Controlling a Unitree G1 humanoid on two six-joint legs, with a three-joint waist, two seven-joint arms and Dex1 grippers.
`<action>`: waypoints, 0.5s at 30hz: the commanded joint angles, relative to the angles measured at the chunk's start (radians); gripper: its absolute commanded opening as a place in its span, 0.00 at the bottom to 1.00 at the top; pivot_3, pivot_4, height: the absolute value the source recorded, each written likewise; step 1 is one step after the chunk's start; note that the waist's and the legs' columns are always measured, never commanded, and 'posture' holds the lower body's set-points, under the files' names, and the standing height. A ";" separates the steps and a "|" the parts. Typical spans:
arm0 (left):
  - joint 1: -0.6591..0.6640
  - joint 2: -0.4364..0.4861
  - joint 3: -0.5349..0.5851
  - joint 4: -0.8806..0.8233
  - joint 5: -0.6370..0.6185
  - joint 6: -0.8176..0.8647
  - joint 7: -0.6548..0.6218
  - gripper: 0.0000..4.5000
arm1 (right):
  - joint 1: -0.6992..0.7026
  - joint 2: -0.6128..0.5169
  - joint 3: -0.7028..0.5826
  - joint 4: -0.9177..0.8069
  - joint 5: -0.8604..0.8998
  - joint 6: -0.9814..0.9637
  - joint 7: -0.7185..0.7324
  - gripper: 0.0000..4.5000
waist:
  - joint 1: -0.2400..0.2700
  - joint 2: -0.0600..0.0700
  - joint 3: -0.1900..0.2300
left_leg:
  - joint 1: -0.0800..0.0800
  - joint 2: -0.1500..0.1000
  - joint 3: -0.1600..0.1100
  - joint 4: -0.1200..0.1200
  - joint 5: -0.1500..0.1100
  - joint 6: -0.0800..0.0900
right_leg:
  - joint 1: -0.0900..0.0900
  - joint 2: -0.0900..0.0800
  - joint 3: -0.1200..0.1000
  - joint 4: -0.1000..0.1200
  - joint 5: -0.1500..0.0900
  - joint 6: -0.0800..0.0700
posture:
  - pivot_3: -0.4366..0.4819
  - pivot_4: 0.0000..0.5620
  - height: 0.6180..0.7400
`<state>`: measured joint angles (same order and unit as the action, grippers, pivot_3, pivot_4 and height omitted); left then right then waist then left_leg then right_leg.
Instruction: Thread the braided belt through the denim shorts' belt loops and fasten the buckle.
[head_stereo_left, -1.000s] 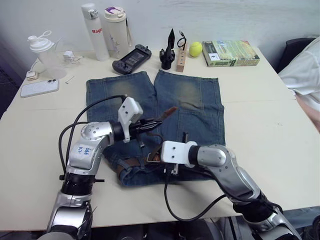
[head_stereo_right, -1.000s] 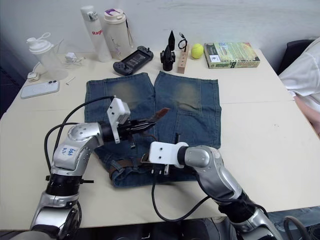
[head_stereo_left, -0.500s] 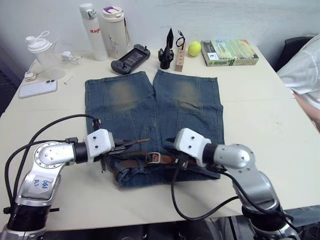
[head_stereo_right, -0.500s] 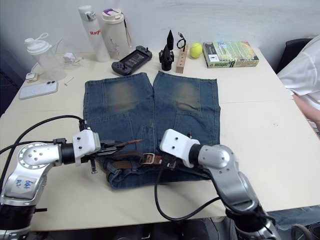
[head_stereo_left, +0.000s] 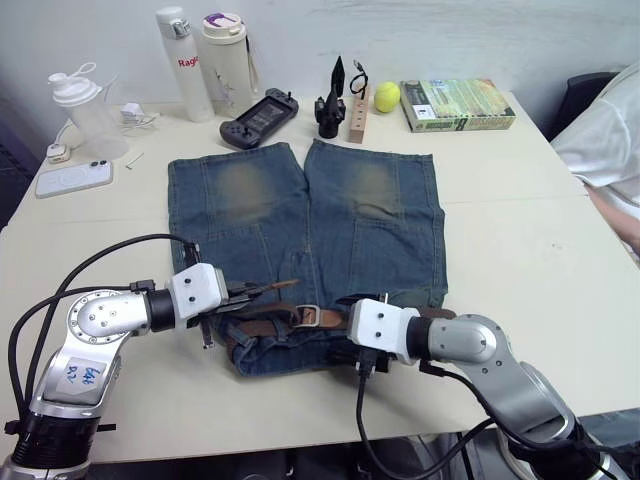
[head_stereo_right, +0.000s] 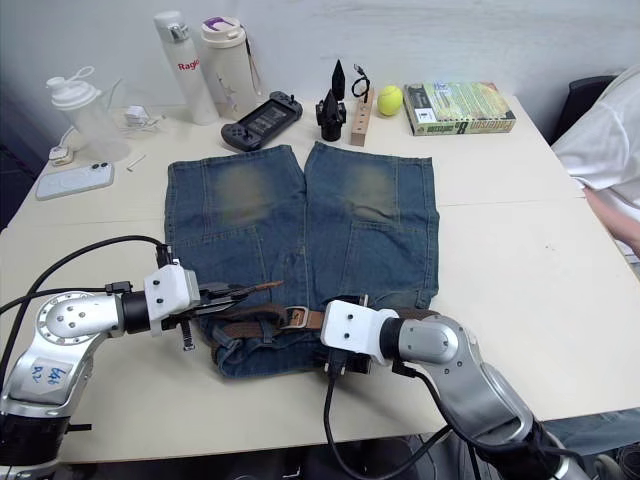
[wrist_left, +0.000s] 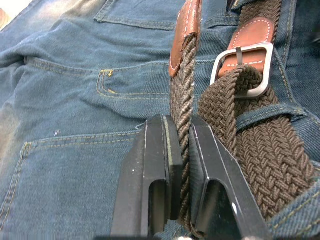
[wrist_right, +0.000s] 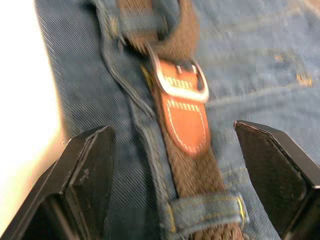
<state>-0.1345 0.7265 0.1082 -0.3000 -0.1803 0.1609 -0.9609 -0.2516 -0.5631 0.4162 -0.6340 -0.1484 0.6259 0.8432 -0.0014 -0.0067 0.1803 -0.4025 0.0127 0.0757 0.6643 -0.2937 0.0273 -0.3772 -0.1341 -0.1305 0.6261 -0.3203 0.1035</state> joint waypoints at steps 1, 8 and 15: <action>-0.005 0.021 0.025 0.016 -0.018 -0.012 0.006 0.08 | -0.007 0.009 0.009 0.003 -0.036 -0.028 -0.058 0.90 | 0.000 0.000 0.000 | 0.000 0.000 0.000 0.000 0.000 0.000 | 0.000 0.000 0.000 0.000 0.000 0.000 | 0.48 0.27 0.84; -0.003 0.033 0.014 0.026 -0.007 -0.003 0.013 0.08 | -0.022 0.019 0.027 0.001 -0.055 -0.032 -0.090 0.90 | 0.000 0.000 0.000 | 0.000 0.000 0.000 0.000 0.000 0.000 | 0.000 0.000 -0.001 0.000 0.000 0.000 | 0.48 0.27 0.84; 0.007 0.057 -0.004 0.040 0.003 -0.008 0.004 0.08 | -0.029 0.016 0.040 0.000 -0.069 -0.042 -0.103 0.48 | 0.000 0.000 0.000 | 0.000 0.000 0.000 0.000 0.000 0.000 | 0.000 0.000 0.000 0.000 0.000 0.000 | 0.48 0.27 0.84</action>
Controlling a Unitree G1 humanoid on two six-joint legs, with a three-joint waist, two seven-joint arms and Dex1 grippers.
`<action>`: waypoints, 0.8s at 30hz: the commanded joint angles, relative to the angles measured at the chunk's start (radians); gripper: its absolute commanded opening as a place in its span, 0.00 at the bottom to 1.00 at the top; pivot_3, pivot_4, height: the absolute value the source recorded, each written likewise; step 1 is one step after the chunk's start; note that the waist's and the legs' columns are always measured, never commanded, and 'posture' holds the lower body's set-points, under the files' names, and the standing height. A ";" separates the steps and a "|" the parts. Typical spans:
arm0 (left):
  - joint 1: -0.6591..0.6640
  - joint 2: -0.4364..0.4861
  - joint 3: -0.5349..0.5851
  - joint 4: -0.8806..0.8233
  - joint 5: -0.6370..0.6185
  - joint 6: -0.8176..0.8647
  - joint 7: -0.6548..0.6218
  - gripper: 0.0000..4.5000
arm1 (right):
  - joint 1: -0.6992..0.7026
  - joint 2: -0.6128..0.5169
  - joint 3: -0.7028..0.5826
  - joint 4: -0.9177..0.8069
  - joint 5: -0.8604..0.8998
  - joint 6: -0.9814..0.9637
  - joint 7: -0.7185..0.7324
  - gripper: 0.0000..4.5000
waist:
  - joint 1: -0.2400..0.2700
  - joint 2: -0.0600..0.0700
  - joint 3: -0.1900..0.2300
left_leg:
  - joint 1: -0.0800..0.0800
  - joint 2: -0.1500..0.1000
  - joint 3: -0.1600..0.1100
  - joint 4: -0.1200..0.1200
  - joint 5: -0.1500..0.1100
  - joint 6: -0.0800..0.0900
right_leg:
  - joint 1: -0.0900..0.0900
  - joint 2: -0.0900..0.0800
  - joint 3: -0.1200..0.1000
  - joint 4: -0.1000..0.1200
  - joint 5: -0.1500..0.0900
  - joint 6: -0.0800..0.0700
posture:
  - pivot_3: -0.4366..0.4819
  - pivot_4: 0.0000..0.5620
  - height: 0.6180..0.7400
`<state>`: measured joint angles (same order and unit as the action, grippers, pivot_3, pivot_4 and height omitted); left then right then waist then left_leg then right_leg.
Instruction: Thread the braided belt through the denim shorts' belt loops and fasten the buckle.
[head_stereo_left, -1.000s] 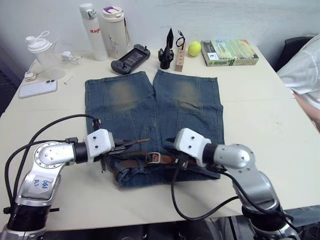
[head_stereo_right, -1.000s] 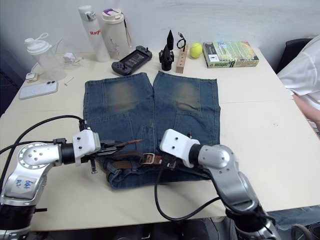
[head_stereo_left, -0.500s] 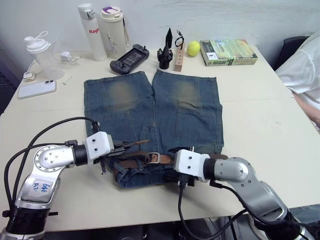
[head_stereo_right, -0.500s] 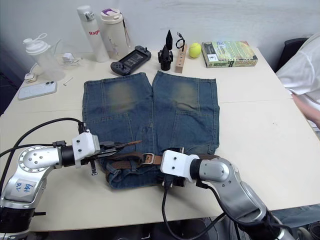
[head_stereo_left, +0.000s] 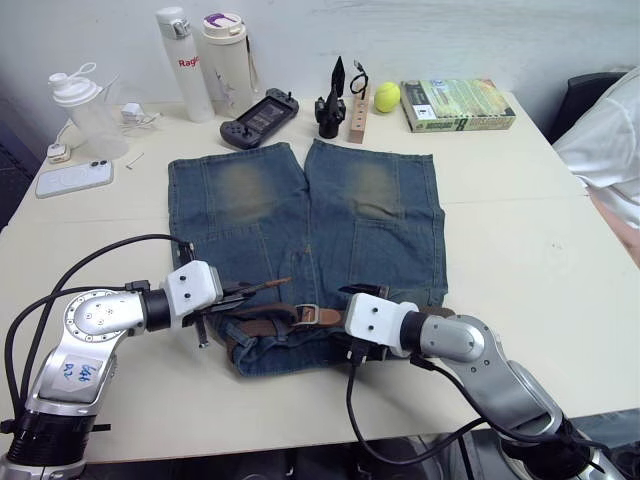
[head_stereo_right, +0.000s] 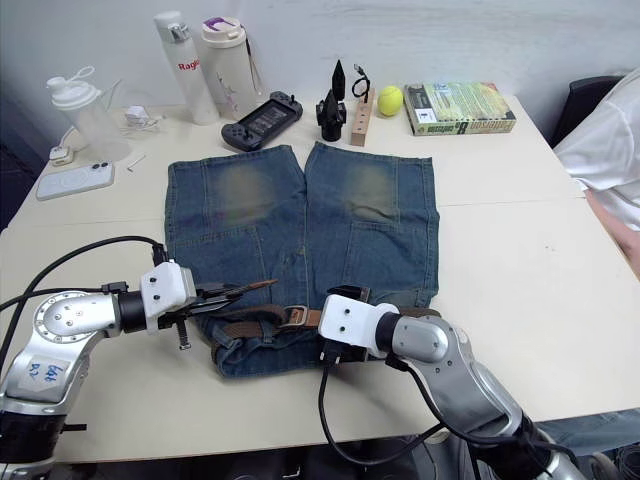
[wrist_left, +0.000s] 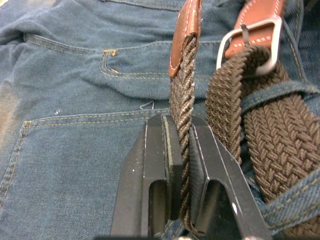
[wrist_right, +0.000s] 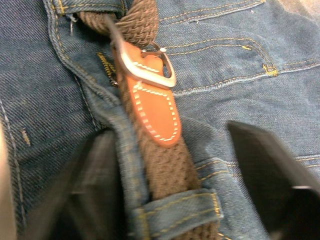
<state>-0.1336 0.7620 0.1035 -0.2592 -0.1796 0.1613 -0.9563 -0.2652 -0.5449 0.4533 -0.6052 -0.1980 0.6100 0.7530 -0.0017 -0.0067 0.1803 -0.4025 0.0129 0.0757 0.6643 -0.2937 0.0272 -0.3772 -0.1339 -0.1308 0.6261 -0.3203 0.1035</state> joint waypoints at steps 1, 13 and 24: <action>0.005 0.026 -0.004 0.000 0.005 -0.007 -0.003 0.08 | -0.022 -0.004 0.010 -0.029 -0.026 -0.031 -0.013 0.29 | 0.000 0.000 0.000 | 0.000 0.000 0.000 0.000 0.000 0.000 | 0.000 0.000 0.000 0.000 0.000 0.000 | 0.48 0.27 0.84; -0.022 0.043 -0.035 0.027 0.007 -0.004 -0.021 0.08 | -0.076 -0.006 0.047 -0.005 -0.080 -0.091 -0.009 0.00 | -0.001 0.000 0.000 | 0.000 0.000 0.000 0.000 0.000 0.000 | 0.000 0.001 -0.001 0.000 0.000 0.000 | 0.48 0.27 0.84; -0.036 0.065 -0.061 0.042 0.012 -0.008 -0.049 0.08 | -0.133 0.012 0.077 0.057 -0.127 -0.196 0.003 0.00 | -0.002 0.000 0.000 | 0.000 0.000 0.001 0.000 0.000 0.000 | -0.001 0.001 -0.001 0.000 0.000 0.000 | 0.48 0.27 0.84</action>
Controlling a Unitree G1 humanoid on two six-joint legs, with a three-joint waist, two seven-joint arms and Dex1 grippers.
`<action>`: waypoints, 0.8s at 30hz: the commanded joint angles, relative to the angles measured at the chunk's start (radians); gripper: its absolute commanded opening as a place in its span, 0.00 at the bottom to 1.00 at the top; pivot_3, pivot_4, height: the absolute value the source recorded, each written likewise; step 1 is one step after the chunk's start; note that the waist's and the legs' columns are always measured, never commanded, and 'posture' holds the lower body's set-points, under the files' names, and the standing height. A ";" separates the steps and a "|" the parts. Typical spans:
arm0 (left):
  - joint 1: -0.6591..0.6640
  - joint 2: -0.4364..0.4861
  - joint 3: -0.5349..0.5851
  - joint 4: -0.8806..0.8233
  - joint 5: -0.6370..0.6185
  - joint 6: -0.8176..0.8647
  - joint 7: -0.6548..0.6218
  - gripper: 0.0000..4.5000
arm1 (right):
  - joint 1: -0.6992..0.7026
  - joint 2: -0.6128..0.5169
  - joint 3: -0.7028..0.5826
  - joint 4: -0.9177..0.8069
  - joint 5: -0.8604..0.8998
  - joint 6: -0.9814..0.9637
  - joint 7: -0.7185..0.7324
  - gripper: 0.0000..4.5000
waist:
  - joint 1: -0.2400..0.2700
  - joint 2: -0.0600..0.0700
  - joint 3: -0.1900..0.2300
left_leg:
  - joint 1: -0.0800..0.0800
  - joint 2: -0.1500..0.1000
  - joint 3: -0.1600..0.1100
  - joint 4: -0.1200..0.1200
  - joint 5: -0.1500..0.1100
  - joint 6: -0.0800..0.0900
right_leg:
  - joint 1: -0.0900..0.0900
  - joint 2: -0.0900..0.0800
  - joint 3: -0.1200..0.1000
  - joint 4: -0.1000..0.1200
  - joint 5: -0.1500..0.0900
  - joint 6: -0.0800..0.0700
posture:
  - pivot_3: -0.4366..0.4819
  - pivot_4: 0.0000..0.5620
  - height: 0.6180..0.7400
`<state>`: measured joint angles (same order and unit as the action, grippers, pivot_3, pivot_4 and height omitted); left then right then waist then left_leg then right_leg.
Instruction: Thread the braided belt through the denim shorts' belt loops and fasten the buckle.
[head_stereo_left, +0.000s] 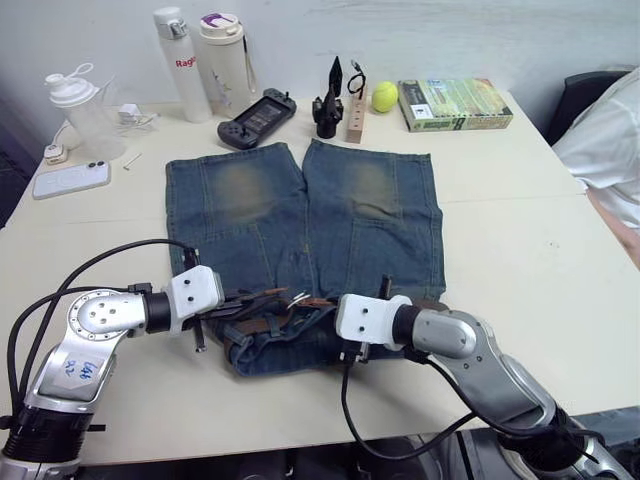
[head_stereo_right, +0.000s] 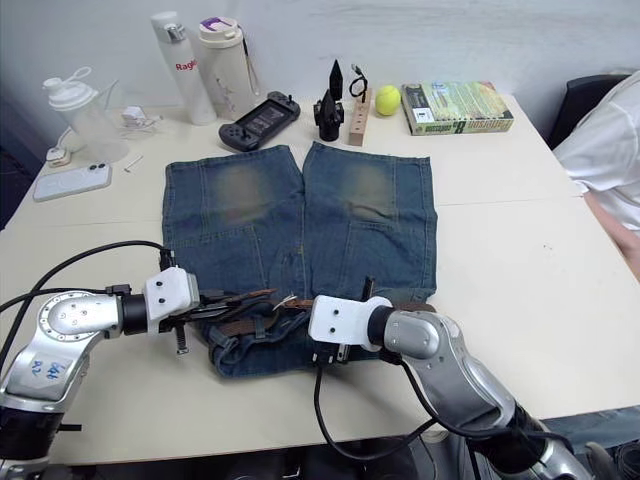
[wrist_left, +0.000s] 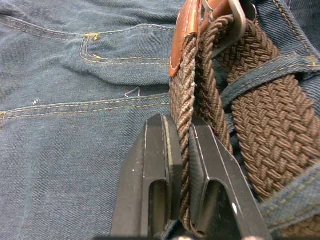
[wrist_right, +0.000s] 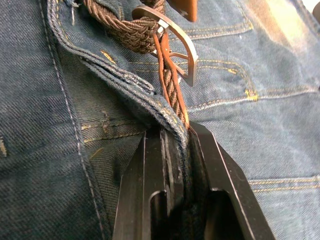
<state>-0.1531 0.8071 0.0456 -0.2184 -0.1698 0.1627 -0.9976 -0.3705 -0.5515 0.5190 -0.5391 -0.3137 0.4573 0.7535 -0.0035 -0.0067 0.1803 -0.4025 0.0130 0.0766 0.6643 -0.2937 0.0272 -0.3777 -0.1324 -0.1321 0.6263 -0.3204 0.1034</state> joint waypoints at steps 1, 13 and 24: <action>-0.018 0.021 -0.004 0.003 0.003 -0.010 -0.010 0.08 | -0.034 0.022 0.016 -0.005 -0.015 -0.051 0.006 0.00 | -0.001 0.000 0.000 | 0.000 0.000 0.000 0.000 0.000 0.000 | 0.000 0.000 0.000 0.000 0.000 0.000 | 0.48 0.27 0.84; -0.040 0.051 -0.022 0.044 0.030 -0.015 -0.011 0.08 | -0.050 0.039 0.021 0.026 -0.037 -0.110 0.029 0.00 | -0.001 0.000 0.000 | 0.000 0.000 0.000 0.000 0.000 0.000 | 0.000 0.001 0.000 0.000 0.000 0.000 | 0.48 0.27 0.84; -0.080 0.055 -0.088 0.055 0.064 -0.068 -0.053 0.08 | -0.049 0.049 0.017 0.035 -0.045 -0.129 0.040 0.00 | -0.002 0.000 0.000 | 0.000 0.000 0.002 0.000 0.000 0.000 | -0.001 0.001 -0.001 0.001 0.000 0.000 | 0.48 0.27 0.84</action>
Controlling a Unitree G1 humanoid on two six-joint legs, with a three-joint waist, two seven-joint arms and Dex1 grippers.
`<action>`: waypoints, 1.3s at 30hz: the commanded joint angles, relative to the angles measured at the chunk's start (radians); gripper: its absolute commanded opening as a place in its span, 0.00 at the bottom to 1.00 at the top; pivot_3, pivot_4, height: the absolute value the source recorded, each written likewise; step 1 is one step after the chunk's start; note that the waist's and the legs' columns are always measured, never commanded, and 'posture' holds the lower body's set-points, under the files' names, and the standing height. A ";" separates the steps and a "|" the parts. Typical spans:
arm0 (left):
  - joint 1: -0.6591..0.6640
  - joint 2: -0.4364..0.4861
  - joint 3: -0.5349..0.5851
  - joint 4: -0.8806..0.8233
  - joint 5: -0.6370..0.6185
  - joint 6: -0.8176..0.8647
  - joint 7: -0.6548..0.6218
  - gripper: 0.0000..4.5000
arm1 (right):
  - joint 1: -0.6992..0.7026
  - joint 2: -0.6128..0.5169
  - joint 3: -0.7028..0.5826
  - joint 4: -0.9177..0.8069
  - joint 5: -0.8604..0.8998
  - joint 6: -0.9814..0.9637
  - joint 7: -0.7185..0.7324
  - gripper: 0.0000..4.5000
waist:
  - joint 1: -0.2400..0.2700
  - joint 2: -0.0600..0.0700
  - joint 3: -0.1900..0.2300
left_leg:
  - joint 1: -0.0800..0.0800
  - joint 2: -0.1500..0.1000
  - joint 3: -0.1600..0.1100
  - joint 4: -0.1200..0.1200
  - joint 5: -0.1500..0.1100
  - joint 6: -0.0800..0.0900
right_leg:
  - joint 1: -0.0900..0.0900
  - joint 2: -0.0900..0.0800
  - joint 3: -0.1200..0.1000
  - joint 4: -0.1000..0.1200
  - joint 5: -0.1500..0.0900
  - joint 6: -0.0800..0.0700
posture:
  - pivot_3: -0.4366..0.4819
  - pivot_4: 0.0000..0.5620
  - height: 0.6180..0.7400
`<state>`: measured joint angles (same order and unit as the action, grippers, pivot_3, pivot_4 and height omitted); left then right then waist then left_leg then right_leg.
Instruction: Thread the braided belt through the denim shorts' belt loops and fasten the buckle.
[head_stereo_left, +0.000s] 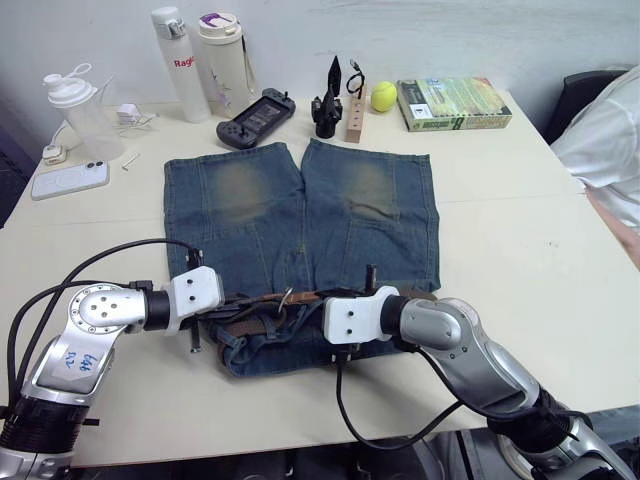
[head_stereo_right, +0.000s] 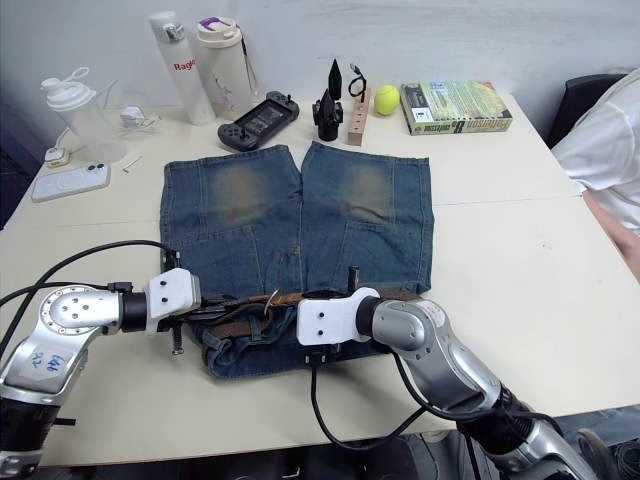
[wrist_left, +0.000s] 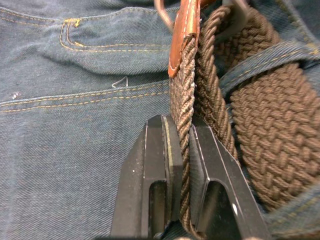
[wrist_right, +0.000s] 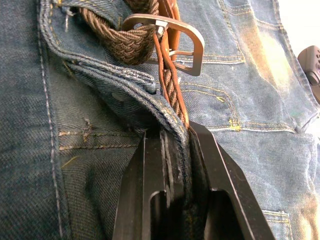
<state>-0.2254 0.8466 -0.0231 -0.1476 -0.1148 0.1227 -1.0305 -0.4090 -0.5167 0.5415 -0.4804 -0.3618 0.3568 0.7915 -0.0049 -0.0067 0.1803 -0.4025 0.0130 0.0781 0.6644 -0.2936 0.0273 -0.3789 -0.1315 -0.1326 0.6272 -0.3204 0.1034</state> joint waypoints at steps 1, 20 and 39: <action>-0.011 0.015 -0.022 -0.012 0.013 -0.034 -0.022 0.08 | -0.010 0.015 -0.006 -0.023 0.002 -0.030 0.003 0.00 | 0.000 0.000 0.000 | 0.000 0.000 0.000 0.000 0.000 0.000 | 0.000 0.000 0.000 0.000 0.000 0.000 | 0.48 0.27 0.84; -0.075 0.010 -0.012 0.041 0.024 -0.045 -0.014 0.08 | 0.001 0.025 -0.010 -0.016 -0.015 -0.030 0.000 0.00 | 0.001 0.000 0.000 | 0.000 0.000 0.001 0.001 0.000 0.000 | 0.000 0.000 0.000 0.001 0.000 0.000 | 0.48 0.27 0.84; 0.019 0.042 0.043 -0.063 0.011 0.013 0.005 0.08 | -0.119 0.027 0.008 0.083 -0.023 -0.179 0.045 0.00 | -0.001 0.000 0.000 | 0.000 0.000 0.001 0.001 0.000 0.000 | -0.001 0.000 0.000 0.001 0.000 0.000 | 0.48 0.27 0.84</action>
<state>-0.2160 0.8723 -0.0028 -0.1742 -0.0831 0.1419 -1.0188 -0.4979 -0.4999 0.5452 -0.3816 -0.3895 0.2327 0.8327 -0.0063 -0.0067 0.1803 -0.4025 0.0132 0.0796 0.6650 -0.2934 0.0277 -0.3798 -0.1312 -0.1324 0.6282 -0.3204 0.1034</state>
